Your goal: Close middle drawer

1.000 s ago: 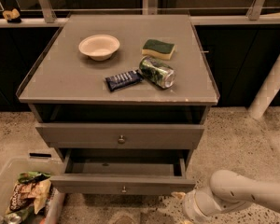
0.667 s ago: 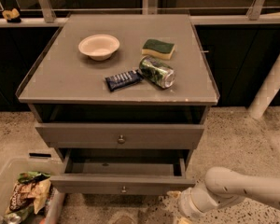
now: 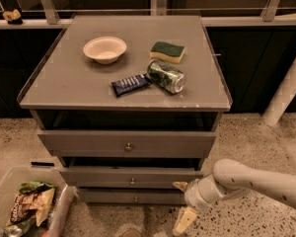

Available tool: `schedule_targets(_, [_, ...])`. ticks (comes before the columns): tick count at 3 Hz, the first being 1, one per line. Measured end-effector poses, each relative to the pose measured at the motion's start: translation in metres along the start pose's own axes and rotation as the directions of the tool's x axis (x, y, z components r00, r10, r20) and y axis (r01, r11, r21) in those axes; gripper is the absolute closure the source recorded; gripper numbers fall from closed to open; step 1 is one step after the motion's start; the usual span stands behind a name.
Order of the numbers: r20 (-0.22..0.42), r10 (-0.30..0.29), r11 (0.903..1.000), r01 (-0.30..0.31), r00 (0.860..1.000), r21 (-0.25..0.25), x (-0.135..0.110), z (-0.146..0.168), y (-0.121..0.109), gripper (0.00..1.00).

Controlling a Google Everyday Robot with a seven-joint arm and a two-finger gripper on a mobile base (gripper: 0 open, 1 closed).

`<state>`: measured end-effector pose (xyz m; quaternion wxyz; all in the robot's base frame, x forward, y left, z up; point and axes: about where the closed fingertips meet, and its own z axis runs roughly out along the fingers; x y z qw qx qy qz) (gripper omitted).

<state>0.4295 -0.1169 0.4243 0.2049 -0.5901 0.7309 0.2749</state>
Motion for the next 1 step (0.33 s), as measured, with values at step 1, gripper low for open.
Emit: schedule_targets(1, [0.000, 0.000, 1.0000, 0.000, 1.000, 0.000, 0.0000, 0.0000, 0.0000, 0.00])
